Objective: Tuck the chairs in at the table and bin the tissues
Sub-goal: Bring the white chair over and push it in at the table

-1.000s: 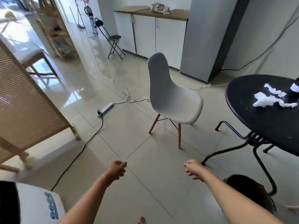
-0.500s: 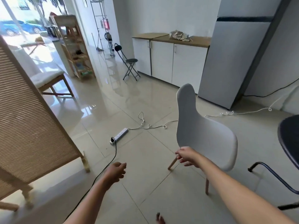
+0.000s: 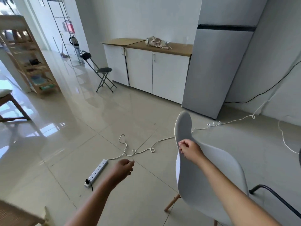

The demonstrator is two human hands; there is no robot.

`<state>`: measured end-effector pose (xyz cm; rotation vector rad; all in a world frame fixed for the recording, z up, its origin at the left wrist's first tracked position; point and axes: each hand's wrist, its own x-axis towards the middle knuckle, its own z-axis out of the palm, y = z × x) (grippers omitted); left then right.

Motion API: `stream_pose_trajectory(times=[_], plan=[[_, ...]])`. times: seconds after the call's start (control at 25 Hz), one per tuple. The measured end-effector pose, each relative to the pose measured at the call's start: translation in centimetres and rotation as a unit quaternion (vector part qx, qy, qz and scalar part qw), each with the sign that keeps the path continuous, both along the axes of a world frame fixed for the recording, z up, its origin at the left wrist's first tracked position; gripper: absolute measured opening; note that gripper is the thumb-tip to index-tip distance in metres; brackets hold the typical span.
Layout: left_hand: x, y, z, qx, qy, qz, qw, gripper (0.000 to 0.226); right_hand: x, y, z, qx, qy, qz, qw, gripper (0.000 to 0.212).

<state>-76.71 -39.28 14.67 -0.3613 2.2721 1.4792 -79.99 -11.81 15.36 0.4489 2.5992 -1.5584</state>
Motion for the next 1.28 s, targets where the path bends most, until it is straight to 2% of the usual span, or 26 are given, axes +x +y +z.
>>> stream_pose_trajectory(times=[0.2, 0.32, 0.44, 0.68, 0.88, 1.16, 1.28], plan=[[-13.2, 3.1, 0.1, -0.014, 0.042, -0.142, 0.989, 0.024, -7.6, 1.1, 0.3, 0.01, 0.035, -0.115, 0.993, 0.016], [-20.4, 6.0, 0.6, -0.065, 0.079, -0.262, 0.96, 0.029, -10.0, 1.6, 0.1, -0.013, 0.03, -0.209, 0.977, 0.021], [-25.1, 9.8, 1.2, -0.107, 0.135, -0.385, 0.907, 0.029, -11.0, 2.6, -0.4, -0.012, 0.01, -0.275, 0.961, 0.024], [-31.9, 20.2, 2.5, -0.122, 0.258, -0.538, 0.793, 0.024, -12.9, 7.3, -2.1, -0.018, -0.009, -0.397, 0.918, 0.025], [-34.9, 27.7, 2.1, -0.139, 0.268, -0.642, 0.704, 0.027, -12.8, 10.1, -3.0, -0.041, -0.026, -0.474, 0.879, 0.025], [-35.9, 35.9, 0.8, -0.128, 0.262, -0.775, 0.562, 0.029, -11.0, 9.7, -1.9, -0.029, -0.057, -0.617, 0.784, 0.022], [-36.2, 38.3, 0.1, -0.101, 0.263, -0.827, 0.487, 0.027, -11.2, 7.6, -1.3, -0.022, -0.061, -0.689, 0.722, 0.013]])
